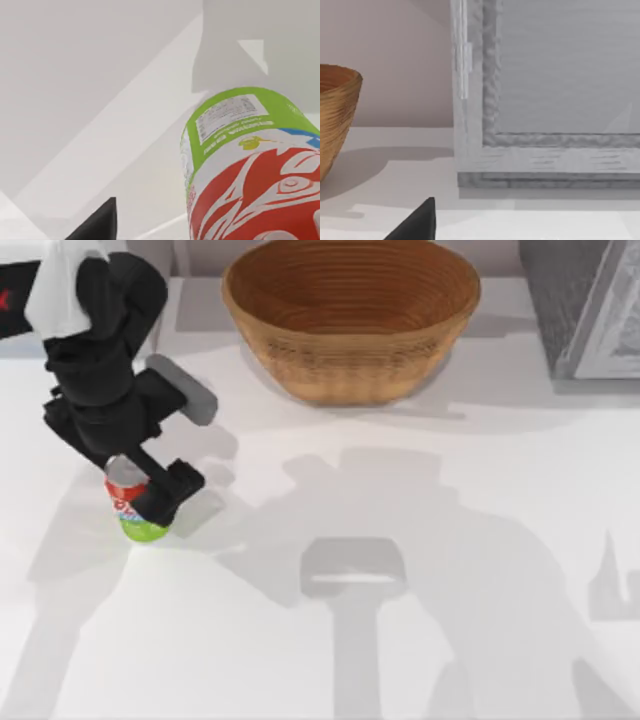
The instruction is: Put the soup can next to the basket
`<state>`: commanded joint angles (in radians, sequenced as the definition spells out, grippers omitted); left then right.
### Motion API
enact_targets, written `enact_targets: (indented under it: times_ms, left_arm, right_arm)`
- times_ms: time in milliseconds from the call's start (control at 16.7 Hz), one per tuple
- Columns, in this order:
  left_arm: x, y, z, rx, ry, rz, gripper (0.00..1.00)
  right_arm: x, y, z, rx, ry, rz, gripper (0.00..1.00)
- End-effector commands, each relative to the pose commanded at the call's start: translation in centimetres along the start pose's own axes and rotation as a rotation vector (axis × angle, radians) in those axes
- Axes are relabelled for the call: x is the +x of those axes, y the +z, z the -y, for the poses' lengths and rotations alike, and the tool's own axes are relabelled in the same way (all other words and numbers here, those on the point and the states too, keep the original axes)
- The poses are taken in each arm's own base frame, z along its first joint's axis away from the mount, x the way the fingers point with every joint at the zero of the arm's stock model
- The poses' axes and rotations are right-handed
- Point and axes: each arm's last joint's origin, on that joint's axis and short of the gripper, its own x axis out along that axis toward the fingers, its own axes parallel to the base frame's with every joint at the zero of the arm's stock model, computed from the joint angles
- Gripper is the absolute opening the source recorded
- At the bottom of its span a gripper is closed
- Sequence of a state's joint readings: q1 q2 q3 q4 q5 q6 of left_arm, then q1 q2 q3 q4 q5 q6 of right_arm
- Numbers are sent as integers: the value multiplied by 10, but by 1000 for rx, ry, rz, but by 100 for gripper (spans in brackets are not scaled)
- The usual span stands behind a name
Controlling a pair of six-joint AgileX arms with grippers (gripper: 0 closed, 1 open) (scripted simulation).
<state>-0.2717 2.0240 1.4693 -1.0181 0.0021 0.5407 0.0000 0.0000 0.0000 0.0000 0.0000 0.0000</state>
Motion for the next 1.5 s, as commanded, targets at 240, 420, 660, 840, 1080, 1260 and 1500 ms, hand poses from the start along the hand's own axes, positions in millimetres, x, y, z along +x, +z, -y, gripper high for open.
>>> enact_targets:
  times_ms: [240, 420, 660, 840, 1080, 1260, 1500]
  left_arm:
    - [0, 0, 0, 0, 0, 0, 62]
    - [0, 0, 0, 0, 0, 0, 40]
    - [0, 0, 0, 0, 0, 0, 10]
    - [0, 0, 0, 0, 0, 0, 0]
    - [0, 0, 0, 0, 0, 0, 0]
    - [-1, 0, 0, 0, 0, 1, 0]
    - [-21, 12, 5, -32, 16, 58, 0]
  right_arm:
    - [0, 0, 0, 0, 0, 0, 100]
    - [0, 0, 0, 0, 0, 0, 100]
    - [0, 0, 0, 0, 0, 0, 100]
    - [0, 0, 0, 0, 0, 0, 100]
    - [0, 0, 0, 0, 0, 0, 100]
    - [0, 0, 0, 0, 0, 0, 100]
    - [0, 0, 0, 0, 0, 0, 100]
